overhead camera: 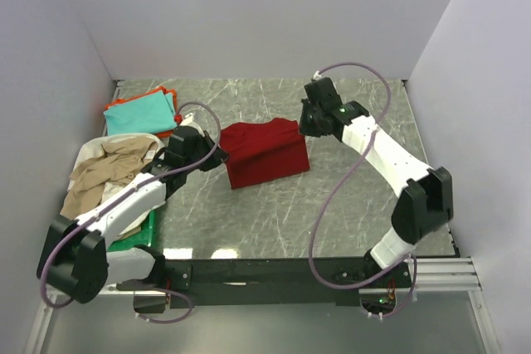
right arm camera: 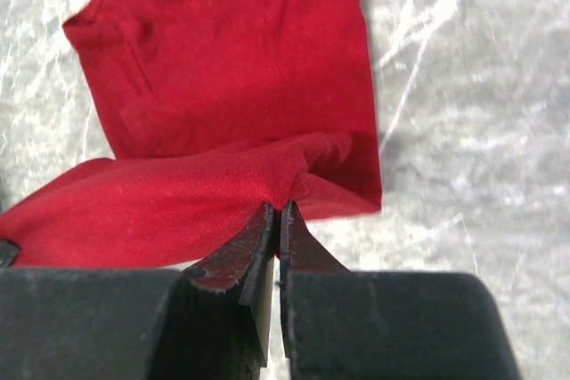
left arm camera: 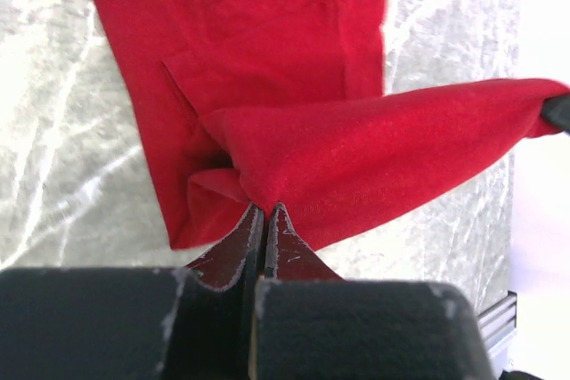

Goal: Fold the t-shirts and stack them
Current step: Fold the tshirt

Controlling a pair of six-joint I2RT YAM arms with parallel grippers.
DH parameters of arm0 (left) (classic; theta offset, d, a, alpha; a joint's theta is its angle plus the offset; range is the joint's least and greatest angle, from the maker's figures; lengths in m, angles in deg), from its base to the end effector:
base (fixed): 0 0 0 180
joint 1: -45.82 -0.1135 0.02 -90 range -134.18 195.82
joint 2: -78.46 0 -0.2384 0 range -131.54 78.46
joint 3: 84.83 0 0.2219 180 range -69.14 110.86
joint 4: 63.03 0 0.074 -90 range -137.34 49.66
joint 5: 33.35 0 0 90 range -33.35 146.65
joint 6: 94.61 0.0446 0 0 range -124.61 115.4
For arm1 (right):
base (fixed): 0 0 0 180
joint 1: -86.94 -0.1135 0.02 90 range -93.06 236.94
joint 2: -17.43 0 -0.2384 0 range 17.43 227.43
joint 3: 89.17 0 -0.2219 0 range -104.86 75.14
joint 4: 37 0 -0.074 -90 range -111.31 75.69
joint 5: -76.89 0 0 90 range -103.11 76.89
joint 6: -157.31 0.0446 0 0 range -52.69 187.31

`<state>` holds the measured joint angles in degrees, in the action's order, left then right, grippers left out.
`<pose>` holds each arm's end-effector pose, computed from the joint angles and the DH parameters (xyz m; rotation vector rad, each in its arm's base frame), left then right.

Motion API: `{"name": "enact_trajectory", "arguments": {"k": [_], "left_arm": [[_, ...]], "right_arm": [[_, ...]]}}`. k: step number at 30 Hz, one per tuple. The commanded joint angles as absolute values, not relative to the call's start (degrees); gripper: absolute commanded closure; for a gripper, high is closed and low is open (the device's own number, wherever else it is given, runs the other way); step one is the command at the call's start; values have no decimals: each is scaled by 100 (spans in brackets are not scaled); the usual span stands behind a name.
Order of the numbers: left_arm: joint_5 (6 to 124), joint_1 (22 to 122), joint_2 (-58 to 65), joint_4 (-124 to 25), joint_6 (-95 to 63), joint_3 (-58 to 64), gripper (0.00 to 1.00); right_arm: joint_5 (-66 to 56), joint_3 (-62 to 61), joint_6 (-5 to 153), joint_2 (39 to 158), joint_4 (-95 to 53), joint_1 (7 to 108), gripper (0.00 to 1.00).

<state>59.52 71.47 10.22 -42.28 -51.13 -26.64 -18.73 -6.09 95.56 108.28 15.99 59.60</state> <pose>0.2261 -0.1111 0.2355 -0.3699 2.1822 -0.7853 0.2907 0.1454 0.2889 0.0659 2.4111 0.3392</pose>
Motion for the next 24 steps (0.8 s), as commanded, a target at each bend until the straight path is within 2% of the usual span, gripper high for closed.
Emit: {"name": "enact_trajectory", "arguments": {"k": [1,11,24], "left_arm": [[6262,6832,667,-4567,-4820,-2370,100],[6807,6208,-529,-5191,-4837,-2063,100],[7088,5768,-1311,-5341,-4662,-1694,100]], "right_arm": [[-2137,-1274,9254,11269,1551,6189,100],[-2084,-2514,9060,12798,1806,6356,100],[-1856,-3252,8972,13669,1868,6487,100]]}}
